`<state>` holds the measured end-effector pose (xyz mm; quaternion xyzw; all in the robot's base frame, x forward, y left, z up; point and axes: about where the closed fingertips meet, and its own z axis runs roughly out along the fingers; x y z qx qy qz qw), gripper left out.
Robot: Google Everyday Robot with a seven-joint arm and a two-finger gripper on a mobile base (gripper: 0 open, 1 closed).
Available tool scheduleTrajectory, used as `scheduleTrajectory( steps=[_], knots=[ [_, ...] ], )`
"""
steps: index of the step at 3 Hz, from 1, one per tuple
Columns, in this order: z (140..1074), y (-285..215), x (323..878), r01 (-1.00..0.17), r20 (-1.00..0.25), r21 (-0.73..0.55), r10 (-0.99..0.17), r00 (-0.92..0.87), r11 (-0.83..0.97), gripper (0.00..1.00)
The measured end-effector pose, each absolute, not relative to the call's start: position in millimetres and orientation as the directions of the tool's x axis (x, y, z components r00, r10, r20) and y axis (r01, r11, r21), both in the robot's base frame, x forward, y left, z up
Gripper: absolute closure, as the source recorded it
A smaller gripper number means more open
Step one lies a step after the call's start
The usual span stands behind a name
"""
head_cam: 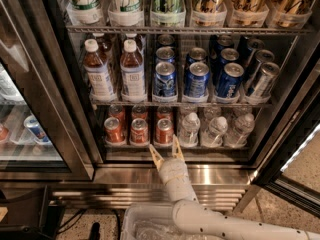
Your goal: Pick coke can from bottom shelf of fridge
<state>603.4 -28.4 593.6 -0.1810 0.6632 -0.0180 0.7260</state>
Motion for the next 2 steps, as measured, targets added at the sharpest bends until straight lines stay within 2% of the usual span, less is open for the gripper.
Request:
scheduleTrajectory(
  steps=[2],
  knots=[
    [594.8,-29.4,612.7,-0.177,-0.957,-0.28,-0.259,0.135,0.944,0.35]
  ],
)
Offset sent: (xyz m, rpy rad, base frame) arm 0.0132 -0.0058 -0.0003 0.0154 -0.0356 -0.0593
